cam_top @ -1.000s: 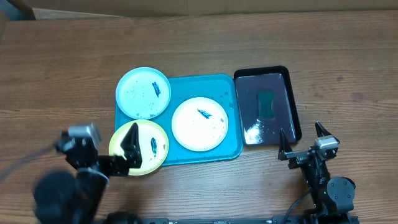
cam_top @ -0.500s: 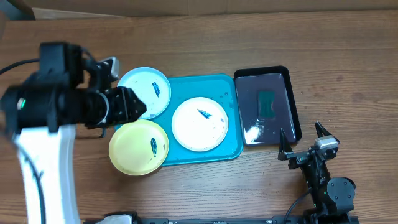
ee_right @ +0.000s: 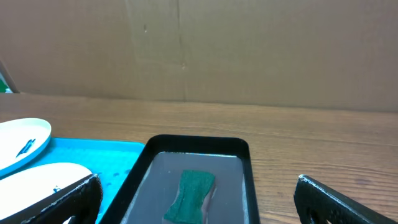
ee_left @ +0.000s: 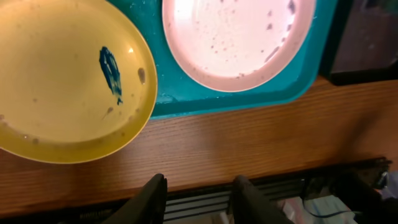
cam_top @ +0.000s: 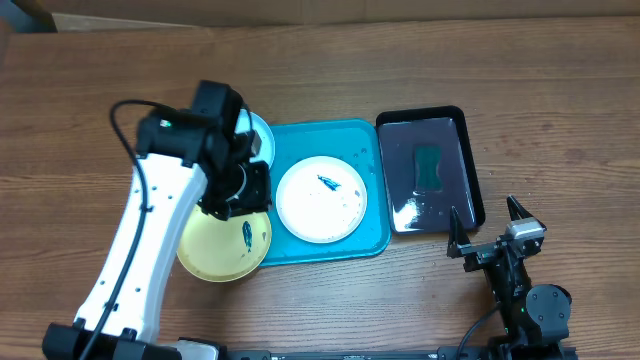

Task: Clean dirty plates on tray and stack at the side
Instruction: 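Move the left gripper over the tray toward the white plate's left rim, then lower the left gripper and grip the white plate's left rim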

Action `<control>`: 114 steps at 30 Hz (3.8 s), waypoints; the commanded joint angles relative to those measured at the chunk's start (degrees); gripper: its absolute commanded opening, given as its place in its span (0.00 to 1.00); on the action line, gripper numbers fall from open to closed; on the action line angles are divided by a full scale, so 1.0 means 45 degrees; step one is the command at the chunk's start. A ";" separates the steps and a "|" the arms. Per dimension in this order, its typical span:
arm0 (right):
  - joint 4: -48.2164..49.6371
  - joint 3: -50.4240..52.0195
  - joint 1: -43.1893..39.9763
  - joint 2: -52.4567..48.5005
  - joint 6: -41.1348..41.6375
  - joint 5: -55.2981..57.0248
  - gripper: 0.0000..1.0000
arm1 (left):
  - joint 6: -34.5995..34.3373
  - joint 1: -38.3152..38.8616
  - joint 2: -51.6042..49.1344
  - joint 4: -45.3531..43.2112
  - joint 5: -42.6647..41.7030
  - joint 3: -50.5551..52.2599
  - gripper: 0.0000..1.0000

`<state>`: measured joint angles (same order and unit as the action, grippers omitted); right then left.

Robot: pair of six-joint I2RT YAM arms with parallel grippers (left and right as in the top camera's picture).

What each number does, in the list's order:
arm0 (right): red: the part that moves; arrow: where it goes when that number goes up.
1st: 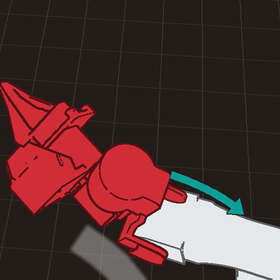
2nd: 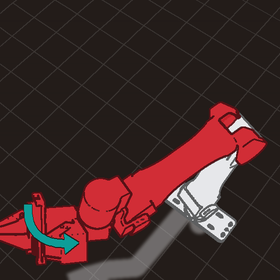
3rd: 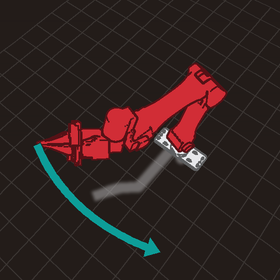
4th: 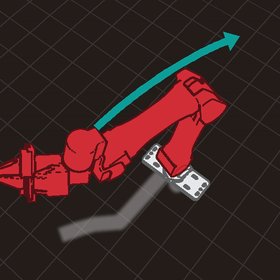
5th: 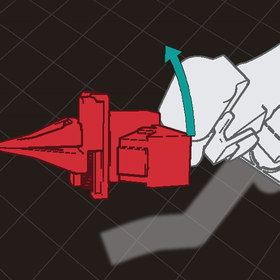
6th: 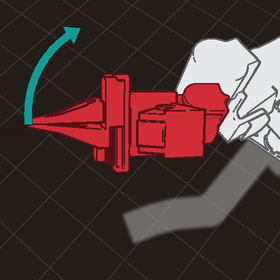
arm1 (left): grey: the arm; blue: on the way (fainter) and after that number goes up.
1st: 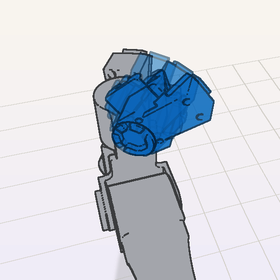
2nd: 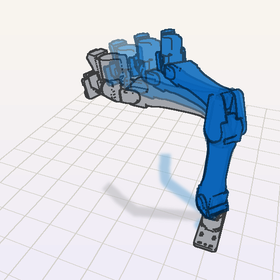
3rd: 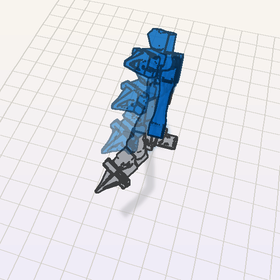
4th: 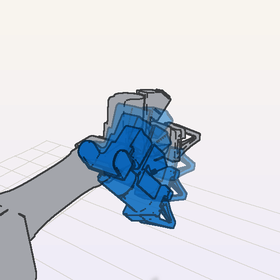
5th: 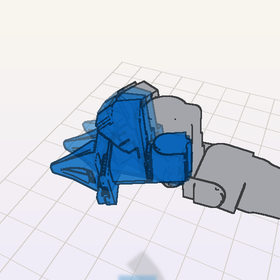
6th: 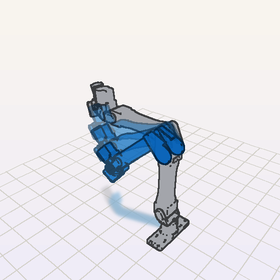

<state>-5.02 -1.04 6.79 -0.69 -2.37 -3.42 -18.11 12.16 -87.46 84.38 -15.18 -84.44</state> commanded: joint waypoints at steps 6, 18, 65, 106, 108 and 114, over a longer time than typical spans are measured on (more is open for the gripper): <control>0.0083 0.0131 -0.0034 0.0112 -0.0058 0.0126 1.00 | -0.2195 0.0311 -0.0019 -0.3215 0.0461 0.3322 0.31; 0.0083 0.0131 -0.0034 0.0112 -0.0058 0.0126 1.00 | -0.4605 0.0316 -0.0044 -0.7155 0.0457 0.6018 0.27; 0.0087 0.0131 -0.0034 0.0112 -0.0058 0.0126 1.00 | -0.8942 0.3143 -0.1943 -0.8432 0.2744 0.6164 0.26; 0.0083 0.0131 -0.0034 0.0112 -0.0058 0.0126 1.00 | -0.8942 0.3390 -0.1957 -0.8121 0.3463 0.6319 0.17; 0.0083 0.0131 -0.0034 0.0112 -0.0058 0.0126 1.00 | -0.8942 0.3390 -0.1957 -0.8165 0.3458 0.6392 0.16; 0.0083 0.0131 -0.0034 0.0112 -0.0058 0.0126 1.00 | -0.8942 0.3390 -0.1957 -0.8422 0.3458 0.6659 0.15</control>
<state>-4.95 -1.04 6.79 -0.64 -2.37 -3.40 -57.12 27.16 -95.81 46.87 -0.89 -55.59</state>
